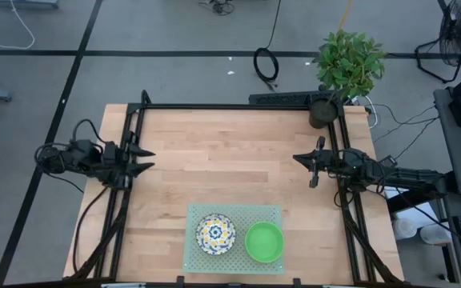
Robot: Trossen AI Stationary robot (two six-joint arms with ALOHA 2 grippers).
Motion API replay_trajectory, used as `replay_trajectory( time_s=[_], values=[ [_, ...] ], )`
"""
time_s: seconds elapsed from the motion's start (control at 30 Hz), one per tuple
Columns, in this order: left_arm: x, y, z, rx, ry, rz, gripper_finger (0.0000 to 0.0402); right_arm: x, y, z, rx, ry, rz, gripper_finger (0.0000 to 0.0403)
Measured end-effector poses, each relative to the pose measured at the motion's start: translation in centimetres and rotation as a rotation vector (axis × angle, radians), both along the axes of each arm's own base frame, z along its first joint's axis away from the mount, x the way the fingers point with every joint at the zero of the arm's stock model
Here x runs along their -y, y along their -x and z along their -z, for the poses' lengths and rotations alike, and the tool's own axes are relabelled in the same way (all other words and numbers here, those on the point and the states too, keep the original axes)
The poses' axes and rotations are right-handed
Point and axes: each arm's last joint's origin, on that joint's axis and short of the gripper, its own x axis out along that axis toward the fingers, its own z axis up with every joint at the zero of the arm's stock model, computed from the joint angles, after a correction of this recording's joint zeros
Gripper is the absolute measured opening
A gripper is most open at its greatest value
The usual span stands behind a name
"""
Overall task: Pick & Place Mini bowls
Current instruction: Return to Home Position
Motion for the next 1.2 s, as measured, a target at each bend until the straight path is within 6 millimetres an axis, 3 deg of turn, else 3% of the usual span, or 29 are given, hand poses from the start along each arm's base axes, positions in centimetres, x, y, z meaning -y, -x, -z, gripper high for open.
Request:
replay_trajectory(
  time_s=[0.23,0.63,1.2],
  values=[
    [0.2,-0.2,0.4,-0.003,-0.002,0.051,0.0147,0.0,0.0,0.0,0.000,0.000,0.000,0.0000],
    [0.5,-2.1,4.2,0.016,0.035,0.036,0.0147,0.0,0.0,0.0,0.000,0.000,0.000,0.0000],
    [0.0,-2.4,4.7,0.024,0.062,0.016,0.0147,0.0,0.0,0.0,0.000,0.000,0.000,0.0000]
  ],
)
